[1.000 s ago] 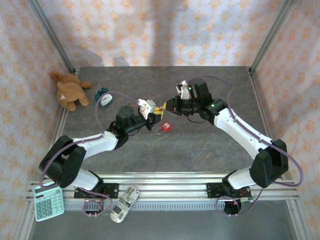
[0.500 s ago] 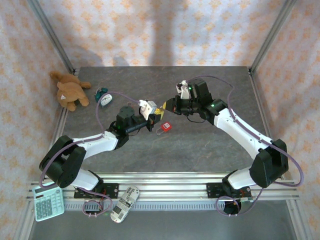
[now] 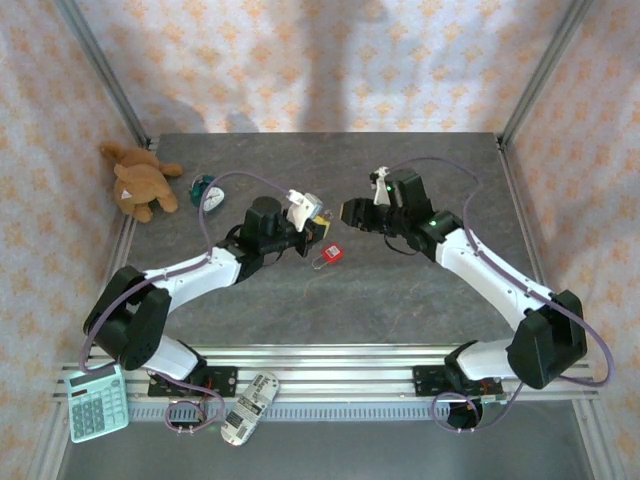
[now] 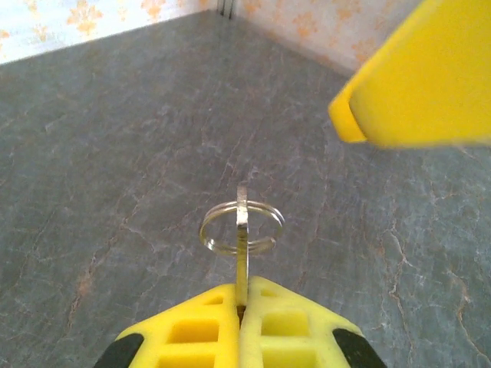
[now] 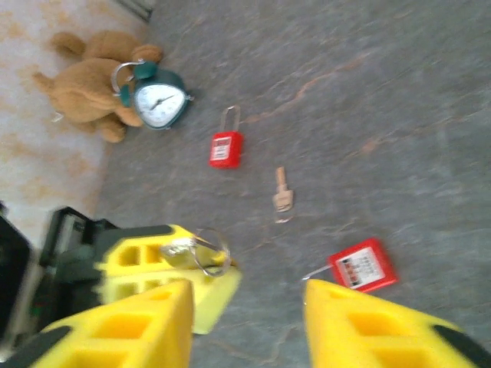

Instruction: Unlock with the key

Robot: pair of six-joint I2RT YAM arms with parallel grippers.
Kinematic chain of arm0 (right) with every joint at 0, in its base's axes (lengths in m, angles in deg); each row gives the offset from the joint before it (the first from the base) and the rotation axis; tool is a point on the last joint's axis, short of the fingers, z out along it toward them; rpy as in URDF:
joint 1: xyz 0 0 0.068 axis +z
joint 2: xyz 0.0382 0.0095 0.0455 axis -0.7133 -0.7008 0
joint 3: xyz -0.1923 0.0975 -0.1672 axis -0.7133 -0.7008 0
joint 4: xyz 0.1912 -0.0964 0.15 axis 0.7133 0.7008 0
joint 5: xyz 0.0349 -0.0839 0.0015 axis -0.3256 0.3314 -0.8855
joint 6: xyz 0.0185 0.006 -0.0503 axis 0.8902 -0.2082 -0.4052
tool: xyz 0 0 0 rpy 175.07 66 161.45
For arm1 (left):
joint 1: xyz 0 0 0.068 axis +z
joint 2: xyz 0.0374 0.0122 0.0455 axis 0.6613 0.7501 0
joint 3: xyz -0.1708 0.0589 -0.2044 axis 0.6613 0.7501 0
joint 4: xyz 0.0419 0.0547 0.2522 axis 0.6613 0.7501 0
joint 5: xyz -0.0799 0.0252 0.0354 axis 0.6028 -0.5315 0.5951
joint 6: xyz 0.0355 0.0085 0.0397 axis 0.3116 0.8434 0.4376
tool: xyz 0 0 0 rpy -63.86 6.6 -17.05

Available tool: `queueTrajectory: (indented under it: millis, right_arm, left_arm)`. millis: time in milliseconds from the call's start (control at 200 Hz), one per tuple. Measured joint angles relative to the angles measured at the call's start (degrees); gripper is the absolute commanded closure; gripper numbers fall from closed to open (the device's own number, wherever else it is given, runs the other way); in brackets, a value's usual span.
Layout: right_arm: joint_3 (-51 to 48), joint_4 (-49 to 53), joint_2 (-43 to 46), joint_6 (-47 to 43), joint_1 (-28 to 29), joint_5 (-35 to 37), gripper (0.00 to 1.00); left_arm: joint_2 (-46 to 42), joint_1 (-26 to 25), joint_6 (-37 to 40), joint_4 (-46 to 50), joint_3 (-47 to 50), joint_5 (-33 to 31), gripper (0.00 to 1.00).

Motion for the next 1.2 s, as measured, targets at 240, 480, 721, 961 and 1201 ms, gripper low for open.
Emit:
queueTrajectory:
  millis: [240, 480, 721, 961, 1201]
  right_arm:
    - [-6.1, -10.1, -2.4, -1.6, -2.6, -2.4, 0.41]
    - [-13.3, -23.8, -3.7, -0.6, -5.4, -12.4, 0.37]
    - [-10.4, -28.6, -7.6, -3.0, -5.4, -19.8, 0.43]
    - [-10.3, -28.7, -10.5, -5.1, -5.6, -22.8, 0.55]
    - [-10.3, -30.2, -11.1, -5.5, -5.8, -25.6, 0.71]
  left_arm:
    - [5.4, 2.0, 0.1, 15.9, -12.7, 2.3, 1.0]
    - [8.3, 2.4, 0.1, 24.2, -14.8, 8.9, 1.0]
    - [9.5, 2.4, 0.1, 27.0, -16.5, 12.8, 1.0]
    - [9.5, 2.4, 0.1, 27.6, -16.7, 14.8, 1.0]
    - [9.9, 2.4, 0.0, 28.0, -16.9, 16.4, 1.0]
